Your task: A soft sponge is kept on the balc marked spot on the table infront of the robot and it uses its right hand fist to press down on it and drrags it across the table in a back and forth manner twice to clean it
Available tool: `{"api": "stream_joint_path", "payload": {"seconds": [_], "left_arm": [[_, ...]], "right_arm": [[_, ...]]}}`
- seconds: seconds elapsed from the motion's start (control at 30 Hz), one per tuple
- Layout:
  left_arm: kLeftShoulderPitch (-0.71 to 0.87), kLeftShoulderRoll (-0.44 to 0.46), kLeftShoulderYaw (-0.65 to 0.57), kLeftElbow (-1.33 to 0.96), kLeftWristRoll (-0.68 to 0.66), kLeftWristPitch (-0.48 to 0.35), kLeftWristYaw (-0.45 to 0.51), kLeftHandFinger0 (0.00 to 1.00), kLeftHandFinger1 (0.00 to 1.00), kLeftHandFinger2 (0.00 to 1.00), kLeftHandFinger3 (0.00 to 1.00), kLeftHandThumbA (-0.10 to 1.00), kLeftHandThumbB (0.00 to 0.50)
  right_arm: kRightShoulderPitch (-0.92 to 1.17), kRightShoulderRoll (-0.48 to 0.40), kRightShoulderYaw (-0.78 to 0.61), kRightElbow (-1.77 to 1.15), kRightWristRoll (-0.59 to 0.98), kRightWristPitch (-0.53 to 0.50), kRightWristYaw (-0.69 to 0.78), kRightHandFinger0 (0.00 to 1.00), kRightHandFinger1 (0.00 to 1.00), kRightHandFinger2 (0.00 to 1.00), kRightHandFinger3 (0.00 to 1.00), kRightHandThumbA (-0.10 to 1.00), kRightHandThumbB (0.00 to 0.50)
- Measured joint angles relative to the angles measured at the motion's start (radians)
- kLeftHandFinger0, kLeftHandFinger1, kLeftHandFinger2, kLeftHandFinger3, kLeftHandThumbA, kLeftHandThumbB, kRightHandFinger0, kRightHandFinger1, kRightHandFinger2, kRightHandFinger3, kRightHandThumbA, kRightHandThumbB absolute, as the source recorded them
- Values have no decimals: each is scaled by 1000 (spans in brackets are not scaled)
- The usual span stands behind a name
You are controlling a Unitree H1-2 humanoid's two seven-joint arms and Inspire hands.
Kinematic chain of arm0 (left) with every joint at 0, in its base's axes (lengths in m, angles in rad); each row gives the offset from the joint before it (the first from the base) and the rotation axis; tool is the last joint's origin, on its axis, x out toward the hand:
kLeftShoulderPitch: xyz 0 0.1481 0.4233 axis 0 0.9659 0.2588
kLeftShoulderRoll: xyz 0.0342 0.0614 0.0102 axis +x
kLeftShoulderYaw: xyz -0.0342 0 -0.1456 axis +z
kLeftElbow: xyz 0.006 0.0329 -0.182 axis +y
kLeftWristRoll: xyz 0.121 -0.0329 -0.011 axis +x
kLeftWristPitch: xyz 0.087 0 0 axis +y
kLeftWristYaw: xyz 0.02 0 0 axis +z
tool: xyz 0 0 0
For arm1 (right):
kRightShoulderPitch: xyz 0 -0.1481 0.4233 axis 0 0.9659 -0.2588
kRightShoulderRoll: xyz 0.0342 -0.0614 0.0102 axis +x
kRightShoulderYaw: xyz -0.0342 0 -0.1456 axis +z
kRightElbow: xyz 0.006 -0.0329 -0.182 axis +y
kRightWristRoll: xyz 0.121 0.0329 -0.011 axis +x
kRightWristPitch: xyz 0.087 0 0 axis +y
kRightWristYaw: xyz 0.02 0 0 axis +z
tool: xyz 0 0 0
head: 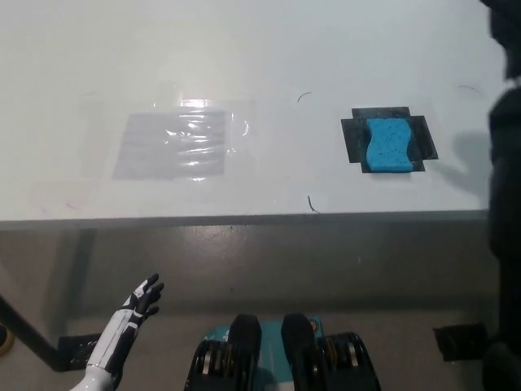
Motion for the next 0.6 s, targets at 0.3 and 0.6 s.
{"api": "stream_joint_path", "payload": {"seconds": [0.3,0.6], "left_arm": [[0,-2,-1,0,1,0,0,1000,1000,1000,1000,1000,490],[0,-2,-2,0,1,0,0,1000,1000,1000,1000,1000,489]], "right_arm": [[-160,13,-1,503,-35,-85,-12,0,0,0,0,1000,227],[-237,10,-4,1013,-56,-172,-15,0,0,0,0,1000,210]]}}
